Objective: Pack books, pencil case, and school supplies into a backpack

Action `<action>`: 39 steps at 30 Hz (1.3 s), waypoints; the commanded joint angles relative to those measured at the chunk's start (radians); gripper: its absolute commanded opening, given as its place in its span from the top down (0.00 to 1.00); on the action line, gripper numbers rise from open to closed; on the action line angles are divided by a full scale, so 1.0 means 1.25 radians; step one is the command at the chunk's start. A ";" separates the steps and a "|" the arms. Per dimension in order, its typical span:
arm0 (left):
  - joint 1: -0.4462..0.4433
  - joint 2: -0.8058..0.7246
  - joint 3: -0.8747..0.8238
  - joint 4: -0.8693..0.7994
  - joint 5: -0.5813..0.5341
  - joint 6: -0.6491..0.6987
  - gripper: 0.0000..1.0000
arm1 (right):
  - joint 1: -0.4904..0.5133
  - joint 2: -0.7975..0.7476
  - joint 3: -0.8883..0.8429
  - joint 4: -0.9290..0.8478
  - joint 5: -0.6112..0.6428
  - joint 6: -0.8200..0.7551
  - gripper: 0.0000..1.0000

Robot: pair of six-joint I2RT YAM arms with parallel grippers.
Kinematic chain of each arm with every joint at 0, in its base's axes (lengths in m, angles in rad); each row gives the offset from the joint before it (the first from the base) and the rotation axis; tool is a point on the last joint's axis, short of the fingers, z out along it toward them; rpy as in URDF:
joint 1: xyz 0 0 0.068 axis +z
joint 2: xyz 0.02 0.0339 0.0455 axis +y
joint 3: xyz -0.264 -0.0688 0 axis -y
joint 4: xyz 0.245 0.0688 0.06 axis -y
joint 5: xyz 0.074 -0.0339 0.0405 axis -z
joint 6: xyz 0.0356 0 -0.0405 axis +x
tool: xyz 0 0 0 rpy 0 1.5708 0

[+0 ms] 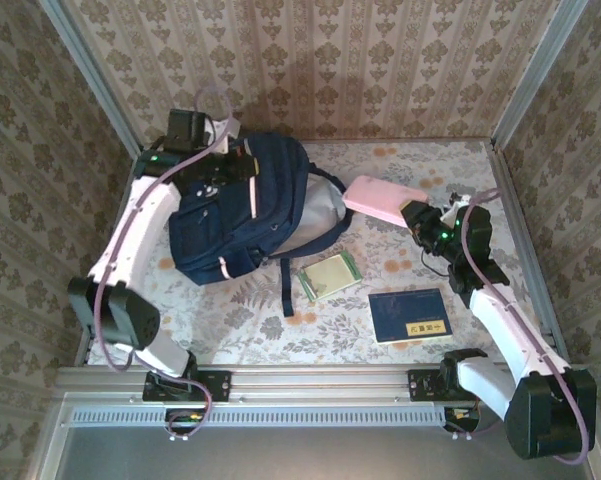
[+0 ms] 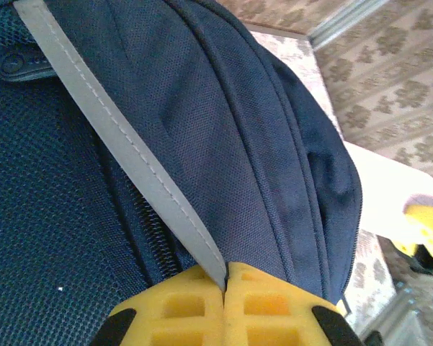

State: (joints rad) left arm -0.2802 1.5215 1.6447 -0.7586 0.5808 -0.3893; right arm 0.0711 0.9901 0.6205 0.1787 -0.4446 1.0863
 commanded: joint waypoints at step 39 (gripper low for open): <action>0.052 -0.031 -0.022 0.223 0.292 -0.067 1.00 | 0.480 0.676 0.499 0.114 0.081 -0.104 0.12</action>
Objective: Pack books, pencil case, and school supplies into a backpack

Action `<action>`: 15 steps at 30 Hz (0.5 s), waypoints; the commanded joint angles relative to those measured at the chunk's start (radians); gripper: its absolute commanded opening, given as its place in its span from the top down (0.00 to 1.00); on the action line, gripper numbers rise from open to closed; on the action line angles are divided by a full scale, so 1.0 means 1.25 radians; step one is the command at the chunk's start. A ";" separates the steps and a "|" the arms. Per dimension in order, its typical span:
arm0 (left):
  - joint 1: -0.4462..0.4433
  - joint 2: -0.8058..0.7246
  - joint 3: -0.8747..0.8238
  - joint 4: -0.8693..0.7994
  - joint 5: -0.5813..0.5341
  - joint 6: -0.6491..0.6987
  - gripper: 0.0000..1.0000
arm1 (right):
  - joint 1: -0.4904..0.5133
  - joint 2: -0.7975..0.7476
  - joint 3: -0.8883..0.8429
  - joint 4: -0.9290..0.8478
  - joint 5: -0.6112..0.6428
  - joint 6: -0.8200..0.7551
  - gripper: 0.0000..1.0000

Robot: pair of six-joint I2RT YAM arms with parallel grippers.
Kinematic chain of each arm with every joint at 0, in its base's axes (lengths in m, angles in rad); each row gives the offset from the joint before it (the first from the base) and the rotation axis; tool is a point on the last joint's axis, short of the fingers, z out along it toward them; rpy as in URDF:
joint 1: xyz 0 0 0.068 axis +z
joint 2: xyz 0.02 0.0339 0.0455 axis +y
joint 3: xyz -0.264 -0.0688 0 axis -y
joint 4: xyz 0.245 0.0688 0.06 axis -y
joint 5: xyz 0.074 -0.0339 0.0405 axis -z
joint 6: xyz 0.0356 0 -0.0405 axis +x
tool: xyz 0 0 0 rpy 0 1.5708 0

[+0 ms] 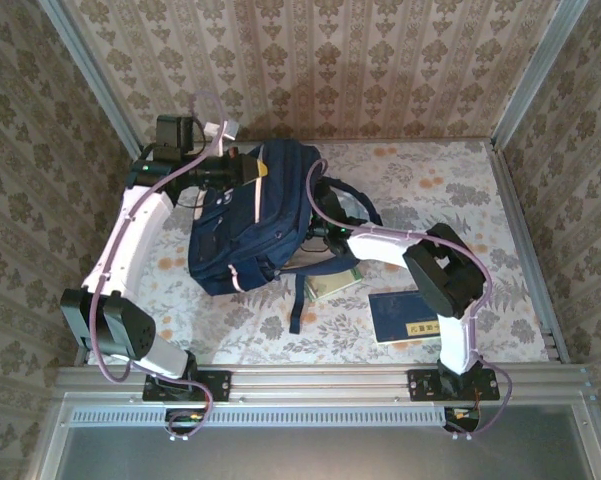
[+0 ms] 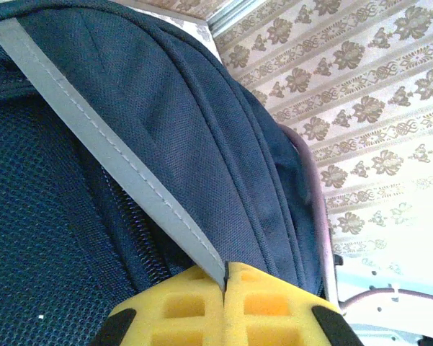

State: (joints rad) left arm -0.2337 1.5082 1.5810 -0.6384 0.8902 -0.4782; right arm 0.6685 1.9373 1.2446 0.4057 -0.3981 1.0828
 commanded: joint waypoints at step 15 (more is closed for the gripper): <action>0.124 0.026 -0.011 0.118 -0.231 0.010 1.00 | -0.045 -0.460 -0.170 -0.470 0.273 -0.391 0.11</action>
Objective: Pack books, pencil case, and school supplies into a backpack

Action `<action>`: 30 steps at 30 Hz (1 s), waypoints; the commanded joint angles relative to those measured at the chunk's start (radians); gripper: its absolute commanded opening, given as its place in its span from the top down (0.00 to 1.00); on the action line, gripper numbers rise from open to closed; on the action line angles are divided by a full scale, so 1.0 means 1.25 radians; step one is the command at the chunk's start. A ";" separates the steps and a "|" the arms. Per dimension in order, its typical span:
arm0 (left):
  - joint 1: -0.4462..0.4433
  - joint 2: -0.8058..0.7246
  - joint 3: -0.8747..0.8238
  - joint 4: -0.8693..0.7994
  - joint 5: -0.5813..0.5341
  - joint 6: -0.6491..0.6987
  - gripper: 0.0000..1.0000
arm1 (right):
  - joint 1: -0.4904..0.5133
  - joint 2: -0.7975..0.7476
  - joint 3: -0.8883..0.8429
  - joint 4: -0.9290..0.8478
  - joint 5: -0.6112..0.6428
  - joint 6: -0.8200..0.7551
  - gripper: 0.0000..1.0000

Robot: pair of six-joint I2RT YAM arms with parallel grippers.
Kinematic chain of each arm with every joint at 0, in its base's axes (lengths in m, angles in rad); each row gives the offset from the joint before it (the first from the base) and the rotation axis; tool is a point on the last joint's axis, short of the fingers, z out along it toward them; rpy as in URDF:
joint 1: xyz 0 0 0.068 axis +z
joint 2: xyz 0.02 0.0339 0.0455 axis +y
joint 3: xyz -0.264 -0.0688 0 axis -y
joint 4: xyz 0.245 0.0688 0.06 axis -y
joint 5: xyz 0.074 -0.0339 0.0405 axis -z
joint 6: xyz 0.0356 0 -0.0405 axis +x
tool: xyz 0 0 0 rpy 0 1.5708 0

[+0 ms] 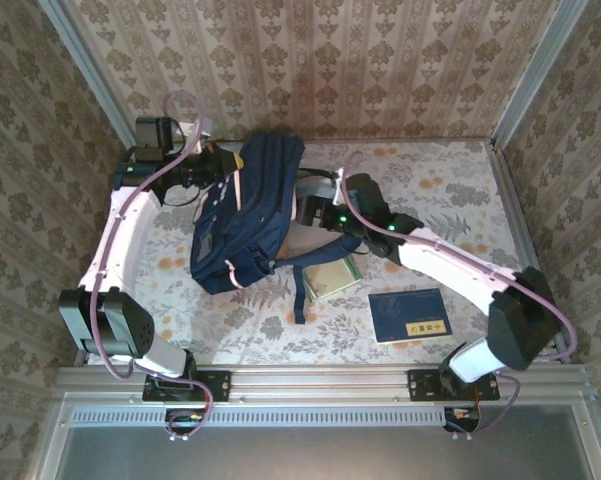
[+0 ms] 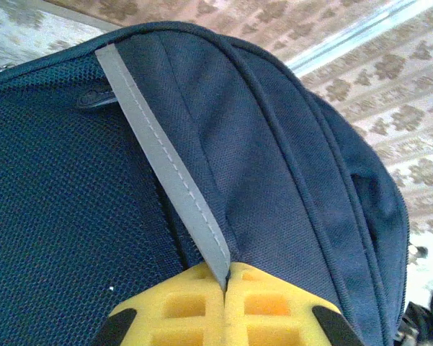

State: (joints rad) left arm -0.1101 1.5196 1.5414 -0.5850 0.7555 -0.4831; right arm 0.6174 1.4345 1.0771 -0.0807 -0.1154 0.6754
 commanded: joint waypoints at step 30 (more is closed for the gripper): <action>-0.371 -0.056 -0.531 0.426 -0.220 -0.348 0.35 | -0.142 0.133 -0.136 -0.168 -0.140 -0.055 0.11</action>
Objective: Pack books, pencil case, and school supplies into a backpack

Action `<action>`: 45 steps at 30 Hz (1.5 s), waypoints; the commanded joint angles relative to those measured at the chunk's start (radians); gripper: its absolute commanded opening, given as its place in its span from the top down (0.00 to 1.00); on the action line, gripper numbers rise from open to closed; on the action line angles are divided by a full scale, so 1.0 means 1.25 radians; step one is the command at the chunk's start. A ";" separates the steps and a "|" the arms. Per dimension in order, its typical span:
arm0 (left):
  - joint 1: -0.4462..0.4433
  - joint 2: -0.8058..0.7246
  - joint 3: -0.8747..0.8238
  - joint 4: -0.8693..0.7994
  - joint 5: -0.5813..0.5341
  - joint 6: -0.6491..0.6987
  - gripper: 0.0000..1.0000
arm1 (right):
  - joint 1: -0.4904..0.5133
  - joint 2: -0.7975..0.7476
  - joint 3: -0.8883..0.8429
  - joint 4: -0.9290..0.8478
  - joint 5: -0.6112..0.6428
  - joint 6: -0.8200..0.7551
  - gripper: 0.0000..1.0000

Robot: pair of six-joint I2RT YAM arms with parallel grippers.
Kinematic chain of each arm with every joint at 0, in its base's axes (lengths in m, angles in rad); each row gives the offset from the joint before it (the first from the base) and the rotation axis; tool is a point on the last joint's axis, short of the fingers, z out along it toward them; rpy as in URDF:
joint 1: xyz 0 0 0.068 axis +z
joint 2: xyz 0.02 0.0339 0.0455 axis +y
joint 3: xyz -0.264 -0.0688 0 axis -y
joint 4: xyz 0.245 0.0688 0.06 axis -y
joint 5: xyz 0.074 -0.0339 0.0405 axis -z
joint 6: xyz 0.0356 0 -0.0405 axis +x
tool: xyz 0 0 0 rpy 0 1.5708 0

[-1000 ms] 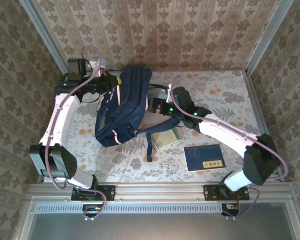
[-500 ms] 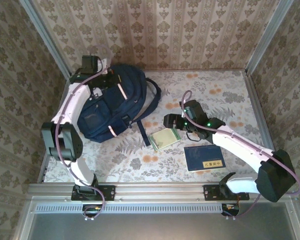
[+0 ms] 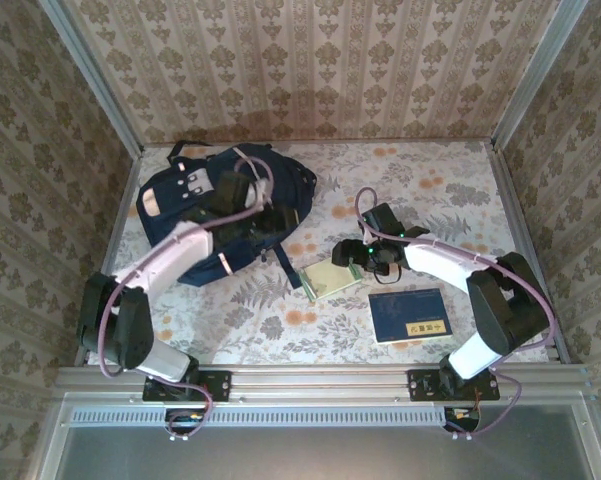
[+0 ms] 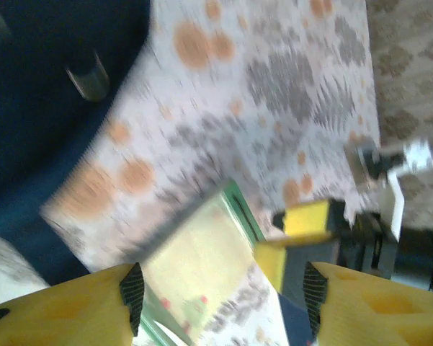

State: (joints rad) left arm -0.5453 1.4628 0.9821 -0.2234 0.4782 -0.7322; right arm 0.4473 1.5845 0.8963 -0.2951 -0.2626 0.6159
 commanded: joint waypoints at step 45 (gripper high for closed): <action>-0.131 0.158 -0.248 0.270 -0.052 -0.219 0.64 | -0.025 -0.007 -0.131 0.279 -0.369 0.235 0.37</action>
State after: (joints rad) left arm -0.6945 1.6688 0.6937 0.2035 0.4107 -1.0439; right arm 0.4088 1.5597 0.7498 0.0021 -0.6872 0.8715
